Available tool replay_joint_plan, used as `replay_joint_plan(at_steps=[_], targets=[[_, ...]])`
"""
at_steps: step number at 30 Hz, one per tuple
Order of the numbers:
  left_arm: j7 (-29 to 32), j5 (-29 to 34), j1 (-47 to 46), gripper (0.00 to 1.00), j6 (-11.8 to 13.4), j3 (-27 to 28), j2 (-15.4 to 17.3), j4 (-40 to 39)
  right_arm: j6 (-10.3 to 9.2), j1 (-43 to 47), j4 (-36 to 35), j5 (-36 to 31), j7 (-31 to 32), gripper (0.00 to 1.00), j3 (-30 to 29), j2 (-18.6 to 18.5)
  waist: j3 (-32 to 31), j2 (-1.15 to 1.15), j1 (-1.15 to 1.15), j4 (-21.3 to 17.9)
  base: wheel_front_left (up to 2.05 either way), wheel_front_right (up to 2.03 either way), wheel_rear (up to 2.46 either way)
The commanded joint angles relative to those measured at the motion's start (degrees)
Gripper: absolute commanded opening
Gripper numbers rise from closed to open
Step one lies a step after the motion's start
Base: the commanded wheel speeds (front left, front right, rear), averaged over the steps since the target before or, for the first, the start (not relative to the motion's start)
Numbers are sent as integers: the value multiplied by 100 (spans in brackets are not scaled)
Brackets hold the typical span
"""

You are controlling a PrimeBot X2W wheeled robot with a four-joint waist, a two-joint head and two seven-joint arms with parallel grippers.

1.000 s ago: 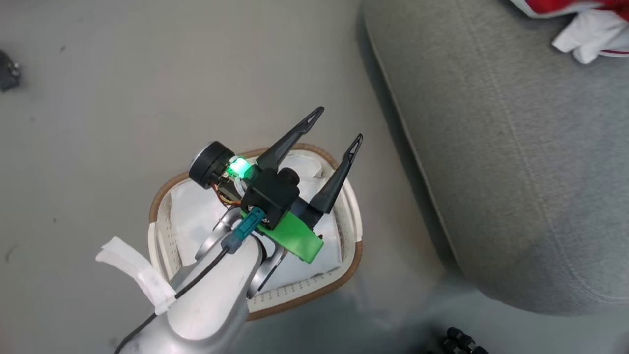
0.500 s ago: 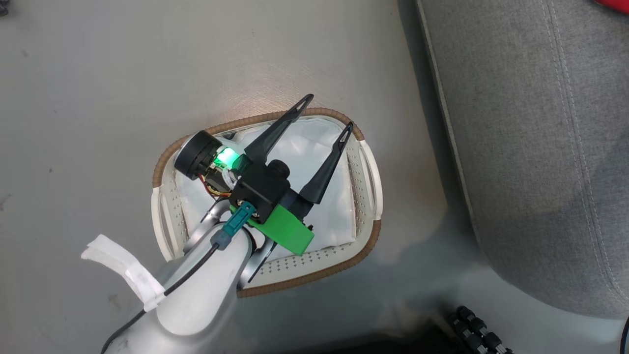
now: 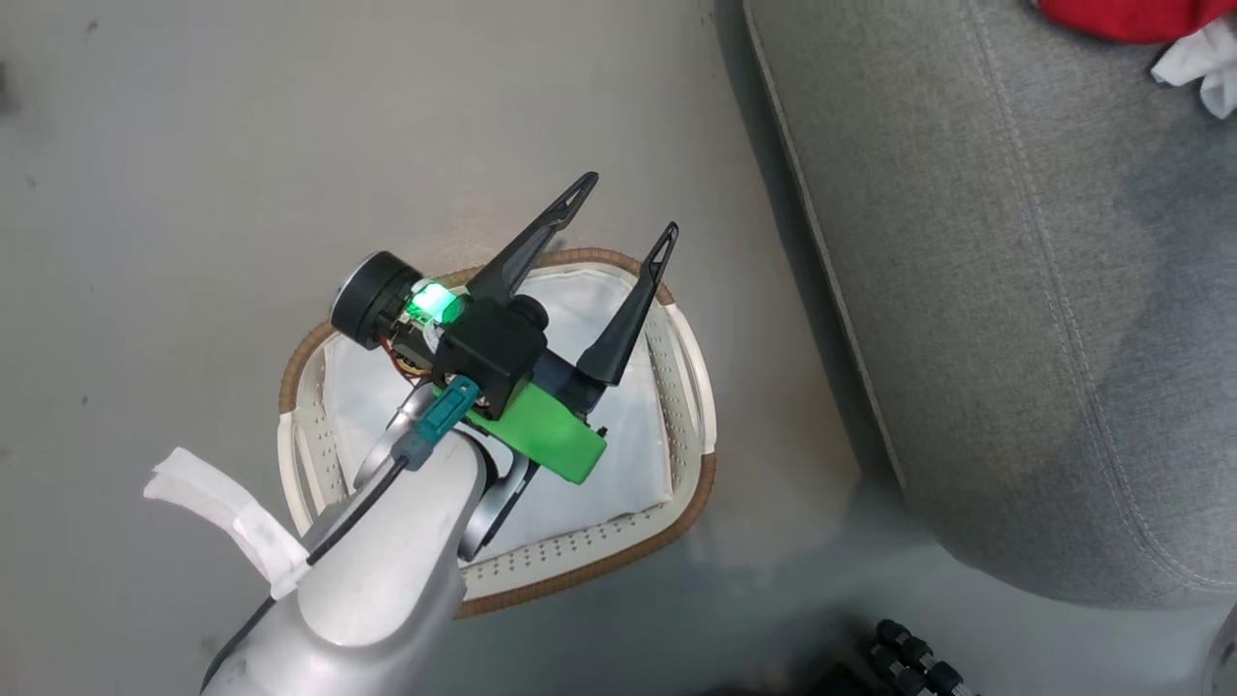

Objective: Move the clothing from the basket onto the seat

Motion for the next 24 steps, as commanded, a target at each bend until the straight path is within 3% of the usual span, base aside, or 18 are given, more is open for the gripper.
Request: replay_joint_plan(at_steps=[1,12,24], targets=[[-1,-29,88,100,-18,71,-10,5,-8,186,-104,47,-2,100,82,57,-280,0,0,-99,0,0,0],[-1,-172,521,100,167,774,-292,170,-8,847,-501,307,-2,100,536,149,-1354,0,0,35,0,0,0],[0,-175,1380,100,330,1884,-439,273,-8,1598,-1027,822,-2,100,1211,640,-2343,0,0,511,0,0,0]])
